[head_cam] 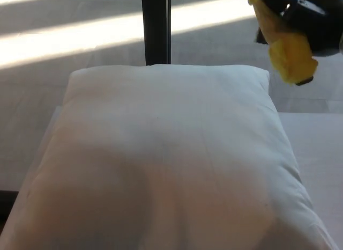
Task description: A hammer is kept on the right hand side and a pillow is kept on the left hand side on the desk infront of the robot and the robot uses its right hand to pick up the hammer and makes a downward swinging motion to hit the pillow
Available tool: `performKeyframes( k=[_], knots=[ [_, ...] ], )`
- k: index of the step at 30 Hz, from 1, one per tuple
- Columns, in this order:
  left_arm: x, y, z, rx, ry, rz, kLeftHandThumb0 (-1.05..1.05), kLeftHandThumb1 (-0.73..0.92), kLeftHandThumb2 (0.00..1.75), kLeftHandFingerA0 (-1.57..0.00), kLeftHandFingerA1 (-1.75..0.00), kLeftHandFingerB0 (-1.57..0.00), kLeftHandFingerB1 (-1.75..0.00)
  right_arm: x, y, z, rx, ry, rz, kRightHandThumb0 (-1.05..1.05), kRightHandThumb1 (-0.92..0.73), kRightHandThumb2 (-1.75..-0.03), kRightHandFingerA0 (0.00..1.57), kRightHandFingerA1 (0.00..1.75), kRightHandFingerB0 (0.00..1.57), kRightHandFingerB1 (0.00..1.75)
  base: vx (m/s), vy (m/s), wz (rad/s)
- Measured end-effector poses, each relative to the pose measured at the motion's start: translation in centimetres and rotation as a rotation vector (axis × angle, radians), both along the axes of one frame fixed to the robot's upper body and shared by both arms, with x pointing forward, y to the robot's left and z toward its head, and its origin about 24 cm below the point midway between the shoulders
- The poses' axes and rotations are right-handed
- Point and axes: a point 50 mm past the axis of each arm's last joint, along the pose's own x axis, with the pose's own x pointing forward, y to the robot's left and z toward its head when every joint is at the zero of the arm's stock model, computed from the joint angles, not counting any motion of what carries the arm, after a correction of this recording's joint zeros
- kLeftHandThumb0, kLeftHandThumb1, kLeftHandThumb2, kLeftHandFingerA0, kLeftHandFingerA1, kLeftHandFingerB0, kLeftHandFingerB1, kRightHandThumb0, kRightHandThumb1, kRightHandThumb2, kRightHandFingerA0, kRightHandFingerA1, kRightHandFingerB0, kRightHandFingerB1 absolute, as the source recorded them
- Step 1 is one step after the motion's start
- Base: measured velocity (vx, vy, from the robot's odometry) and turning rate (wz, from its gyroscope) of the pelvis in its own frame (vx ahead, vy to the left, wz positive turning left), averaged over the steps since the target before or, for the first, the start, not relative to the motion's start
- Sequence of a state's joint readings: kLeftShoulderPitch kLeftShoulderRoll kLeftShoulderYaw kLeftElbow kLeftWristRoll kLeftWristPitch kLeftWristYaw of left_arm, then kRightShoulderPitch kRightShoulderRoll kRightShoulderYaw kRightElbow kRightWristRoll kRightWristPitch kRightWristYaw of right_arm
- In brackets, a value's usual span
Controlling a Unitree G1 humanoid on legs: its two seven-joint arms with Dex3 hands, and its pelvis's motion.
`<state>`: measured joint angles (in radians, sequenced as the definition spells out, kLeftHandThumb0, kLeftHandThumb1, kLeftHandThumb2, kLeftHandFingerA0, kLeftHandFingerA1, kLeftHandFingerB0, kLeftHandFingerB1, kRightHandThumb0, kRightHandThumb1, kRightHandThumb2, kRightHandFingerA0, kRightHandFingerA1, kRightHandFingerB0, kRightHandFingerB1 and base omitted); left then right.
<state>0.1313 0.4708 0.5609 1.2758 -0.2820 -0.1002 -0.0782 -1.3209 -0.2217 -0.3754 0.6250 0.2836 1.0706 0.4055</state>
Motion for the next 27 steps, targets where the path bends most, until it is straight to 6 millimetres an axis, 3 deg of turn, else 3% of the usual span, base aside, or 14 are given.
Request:
performKeyframes(
  k=[2,5,8,12,19,20,21,23,24,25,26,27],
  knots=[
    [0.0,0.0,0.0,-0.001,0.001,0.000,-0.67,0.72,0.61,-0.67,-0.67,-0.64,-0.53,-0.2,0.2,0.6,0.032,-0.003,0.030,-0.31,-0.54,-1.11,1.02,1.75,0.82,1.56,0.00,0.000,0.00],
    [0.0,0.0,0.0,-0.005,-0.001,-0.005,-0.69,0.71,0.61,-0.70,-0.64,-0.65,-0.50,-0.5,0.5,1.1,0.075,-0.003,0.079,-0.35,-0.63,-1.00,0.99,1.75,0.78,1.59,0.00,0.000,0.00],
    [0.0,0.0,0.0,-0.010,-0.003,-0.006,-0.69,0.71,0.61,-0.72,-0.64,-0.68,-0.50,-0.7,1.0,0.9,0.103,0.022,0.127,-0.34,-0.67,-0.99,1.03,1.75,0.79,1.61,0.00,0.000,0.00],
    [0.3,0.0,0.0,-0.010,-0.009,-0.012,-0.71,0.71,0.61,-0.74,-0.64,-0.69,-0.49,-0.7,1.6,-0.2,0.112,0.069,0.159,-0.32,-0.62,-1.07,1.07,1.75,0.89,1.49,0.00,0.000,0.00],
    [1.0,0.1,0.1,-0.009,-0.023,-0.024,-0.71,0.71,0.61,-0.71,-0.64,-0.69,-0.51,-0.4,1.7,-5.4,0.070,0.250,0.154,-0.30,-0.56,-1.21,1.06,1.75,0.81,1.65,0.00,0.000,0.00],
    [1.1,0.1,0.2,-0.009,-0.025,-0.025,-0.71,0.72,0.62,-0.71,-0.62,-0.69,-0.50,-0.4,1.7,-6.4,0.057,0.280,0.150,-0.32,-0.61,-1.10,1.05,1.75,0.84,1.59,0.00,0.000,0.00],
    [1.2,0.1,0.2,-0.008,-0.027,-0.027,-0.68,0.74,0.62,-0.68,-0.59,-0.67,-0.49,-0.4,1.7,-7.0,0.055,0.304,0.146,-0.32,-0.62,-1.10,1.11,1.75,0.89,1.36,0.00,0.000,0.00],
    [1.4,0.2,0.3,-0.005,-0.031,-0.031,-0.69,0.72,0.62,-0.73,-0.60,-0.70,-0.49,-0.4,1.8,-8.4,0.017,0.347,0.128,-0.35,-0.65,-1.05,1.12,1.75,0.89,1.32,0.00,0.000,0.00],
    [1.5,0.2,0.3,-0.004,-0.033,-0.032,-0.70,0.72,0.61,-0.74,-0.62,-0.70,-0.50,-0.5,1.8,-9.1,-0.001,0.364,0.121,-0.36,-0.67,-1.00,1.31,1.75,0.84,1.37,0.00,0.000,0.00],
    [1.7,0.2,0.3,-0.003,-0.035,-0.034,-0.70,0.72,0.61,-0.74,-0.62,-0.70,-0.50,-0.6,1.8,-9.9,-0.027,0.386,0.113,-0.36,-0.67,-1.00,1.31,1.75,0.84,1.37,0.00,0.000,0.00],
    [1.8,0.2,0.4,-0.002,-0.038,-0.036,-0.70,0.72,0.62,-0.74,-0.65,-0.68,-0.50,-0.7,1.8,-10.8,-0.051,0.414,0.106,-0.38,-0.63,-1.02,1.10,1.75,0.76,1.73,0.00,0.000,0.00],
    [1.9,0.2,0.4,-0.001,-0.039,-0.037,-0.69,0.72,0.61,-0.73,-0.65,-0.67,-0.50,-0.8,1.8,-11.3,-0.068,0.425,0.103,-0.34,-0.58,-1.15,1.08,1.75,0.76,1.68,0.00,0.000,0.00]
  ],
)
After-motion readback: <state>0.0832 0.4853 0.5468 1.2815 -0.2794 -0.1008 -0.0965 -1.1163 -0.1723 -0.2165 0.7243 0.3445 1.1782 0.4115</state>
